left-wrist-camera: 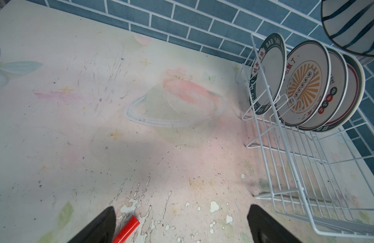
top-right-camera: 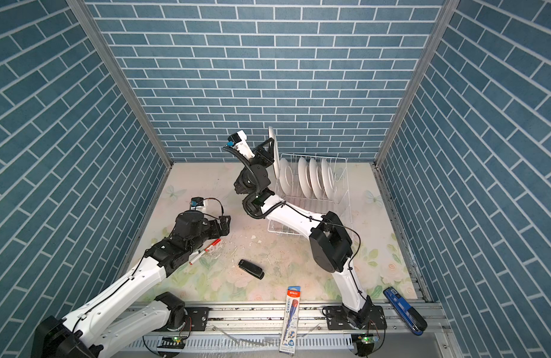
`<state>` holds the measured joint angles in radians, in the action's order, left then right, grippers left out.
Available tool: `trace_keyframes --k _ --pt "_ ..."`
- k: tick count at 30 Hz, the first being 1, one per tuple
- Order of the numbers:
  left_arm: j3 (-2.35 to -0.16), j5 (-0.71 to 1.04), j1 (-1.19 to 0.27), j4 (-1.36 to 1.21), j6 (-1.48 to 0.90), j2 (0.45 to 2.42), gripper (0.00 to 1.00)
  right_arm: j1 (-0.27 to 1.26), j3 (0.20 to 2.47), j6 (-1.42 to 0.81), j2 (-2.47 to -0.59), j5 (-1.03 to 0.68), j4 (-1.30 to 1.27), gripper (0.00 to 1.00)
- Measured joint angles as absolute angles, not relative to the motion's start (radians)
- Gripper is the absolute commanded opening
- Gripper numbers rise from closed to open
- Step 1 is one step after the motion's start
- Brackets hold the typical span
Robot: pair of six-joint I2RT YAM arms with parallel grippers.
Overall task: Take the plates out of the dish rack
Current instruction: 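Lift the blue-striped plate up out of the rack with the right gripper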
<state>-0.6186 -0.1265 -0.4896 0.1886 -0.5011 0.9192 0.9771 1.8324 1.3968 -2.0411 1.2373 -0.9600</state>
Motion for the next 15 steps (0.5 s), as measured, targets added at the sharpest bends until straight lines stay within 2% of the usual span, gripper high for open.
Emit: trace_keyframes --k 4,7,11,15 --pt "-0.619 -0.127 -0.490 0.199 -0.501 0.891 1.00 0.980 1.800 1.008 -1.874 1.211 -0.562 0.00" --pt "-0.618 -0.126 -0.490 0.214 -0.501 0.871 1.00 0.975 1.800 0.696 -1.750 1.130 -0.253 0.00" --pt "-0.611 -0.111 -0.490 0.226 -0.510 0.825 1.00 0.967 1.777 0.407 -1.616 1.000 -0.015 0.00" --pt "-0.587 -0.083 -0.490 0.218 -0.529 0.761 1.00 0.945 1.666 0.181 -1.502 0.861 0.102 0.00"
